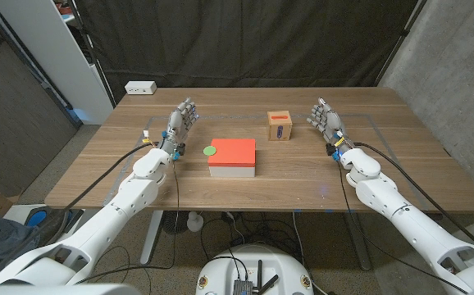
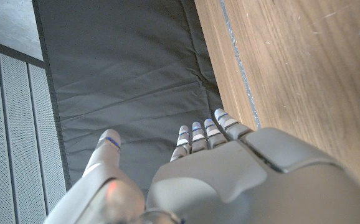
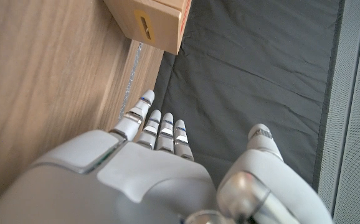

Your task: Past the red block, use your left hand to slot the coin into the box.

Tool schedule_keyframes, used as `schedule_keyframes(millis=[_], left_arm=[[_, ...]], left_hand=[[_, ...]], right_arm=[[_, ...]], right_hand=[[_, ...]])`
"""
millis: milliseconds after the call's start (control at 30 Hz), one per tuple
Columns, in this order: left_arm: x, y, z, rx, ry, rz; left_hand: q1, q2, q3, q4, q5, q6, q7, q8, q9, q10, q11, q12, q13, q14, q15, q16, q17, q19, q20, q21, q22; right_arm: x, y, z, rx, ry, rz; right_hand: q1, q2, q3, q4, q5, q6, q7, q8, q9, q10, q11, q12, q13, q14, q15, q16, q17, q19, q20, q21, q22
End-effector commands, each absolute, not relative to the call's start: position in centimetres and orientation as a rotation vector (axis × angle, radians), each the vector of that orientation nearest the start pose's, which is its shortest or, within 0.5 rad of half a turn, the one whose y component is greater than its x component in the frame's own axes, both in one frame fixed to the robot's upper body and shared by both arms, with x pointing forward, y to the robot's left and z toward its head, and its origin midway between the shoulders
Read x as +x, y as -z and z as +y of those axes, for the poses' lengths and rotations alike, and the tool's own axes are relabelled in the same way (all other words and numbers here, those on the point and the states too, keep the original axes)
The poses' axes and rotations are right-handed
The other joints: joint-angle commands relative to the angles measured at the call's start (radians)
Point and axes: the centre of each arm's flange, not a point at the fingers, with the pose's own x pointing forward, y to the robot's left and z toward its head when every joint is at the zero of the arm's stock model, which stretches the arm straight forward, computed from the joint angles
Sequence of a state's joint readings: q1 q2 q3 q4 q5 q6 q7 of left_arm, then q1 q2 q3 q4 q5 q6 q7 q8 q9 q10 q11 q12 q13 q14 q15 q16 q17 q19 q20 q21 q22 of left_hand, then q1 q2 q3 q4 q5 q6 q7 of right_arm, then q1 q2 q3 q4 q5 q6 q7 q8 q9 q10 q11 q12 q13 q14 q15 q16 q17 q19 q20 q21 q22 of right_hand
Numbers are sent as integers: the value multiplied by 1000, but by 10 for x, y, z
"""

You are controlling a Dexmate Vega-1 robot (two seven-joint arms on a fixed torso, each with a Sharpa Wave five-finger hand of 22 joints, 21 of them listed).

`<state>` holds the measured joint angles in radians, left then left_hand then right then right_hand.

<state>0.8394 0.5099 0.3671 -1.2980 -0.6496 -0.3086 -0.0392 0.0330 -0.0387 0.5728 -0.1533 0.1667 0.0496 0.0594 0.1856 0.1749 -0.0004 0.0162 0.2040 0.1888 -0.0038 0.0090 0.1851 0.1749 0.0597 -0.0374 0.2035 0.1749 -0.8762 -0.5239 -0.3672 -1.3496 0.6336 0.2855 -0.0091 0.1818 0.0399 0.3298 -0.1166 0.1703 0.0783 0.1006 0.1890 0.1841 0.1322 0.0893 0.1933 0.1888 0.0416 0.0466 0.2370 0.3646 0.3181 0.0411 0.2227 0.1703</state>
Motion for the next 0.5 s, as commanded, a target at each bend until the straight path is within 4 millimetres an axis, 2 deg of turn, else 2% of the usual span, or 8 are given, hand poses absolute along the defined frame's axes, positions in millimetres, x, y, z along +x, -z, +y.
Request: schedule_keyframes(millis=[33, 167, 267, 400, 500], left_arm=[[647, 18, 292, -28, 214, -633], [647, 16, 293, -20, 214, -634], [646, 15, 293, -14, 207, -629], [646, 15, 294, -11, 201, -613], [646, 16, 294, -12, 186, -594]], left_hand=[[3, -8, 6, -1, 5, 1, 9, 5, 3, 5, 9, 6, 4, 4, 11, 6, 3, 1, -1, 2, 2], [5, -7, 6, -2, 5, 4, 8, 6, 3, 9, 12, 7, 4, 6, 12, 7, 3, 0, 2, 1, 2], [7, -5, 7, -2, 5, 10, 7, 7, 3, 16, 14, 9, 4, 18, 13, 10, 3, 3, 21, 1, 2], [12, 2, 8, -2, 4, 30, -1, 10, 3, 64, 29, 24, 4, 70, 27, 21, 4, 42, 77, 12, 4], [11, 5, 7, -1, 4, 51, -13, 11, 4, 112, 31, 36, 6, 138, 38, 35, 7, 98, 102, 29, 8]], right_arm=[[636, 37, -288, 29, -174, -596], [635, 37, -287, 30, -172, -594], [635, 38, -288, 29, -169, -598], [633, 38, -288, 36, -163, -599], [633, 39, -289, 29, -161, -599]], right_hand=[[5, 1, 7, -2, 4, 3, 5, 7, 1, 11, -2, 7, 2, -3, 7, 6, 5, 10, 0, 5, 5], [4, 2, 7, -2, 4, 3, 5, 7, 1, 13, -1, 8, 2, 1, 11, 7, 4, 13, 1, 5, 5], [4, 4, 7, -3, 4, 3, 5, 7, 1, 13, 1, 7, 2, 2, 10, 7, 4, 14, 2, 4, 5], [4, 5, 7, -3, 4, 5, 5, 7, 1, 15, 3, 8, 1, 4, 10, 8, 4, 15, 2, 4, 5], [4, 6, 7, -4, 4, 6, 3, 8, 1, 16, 2, 8, 1, 5, 10, 8, 3, 16, 4, 3, 5]])
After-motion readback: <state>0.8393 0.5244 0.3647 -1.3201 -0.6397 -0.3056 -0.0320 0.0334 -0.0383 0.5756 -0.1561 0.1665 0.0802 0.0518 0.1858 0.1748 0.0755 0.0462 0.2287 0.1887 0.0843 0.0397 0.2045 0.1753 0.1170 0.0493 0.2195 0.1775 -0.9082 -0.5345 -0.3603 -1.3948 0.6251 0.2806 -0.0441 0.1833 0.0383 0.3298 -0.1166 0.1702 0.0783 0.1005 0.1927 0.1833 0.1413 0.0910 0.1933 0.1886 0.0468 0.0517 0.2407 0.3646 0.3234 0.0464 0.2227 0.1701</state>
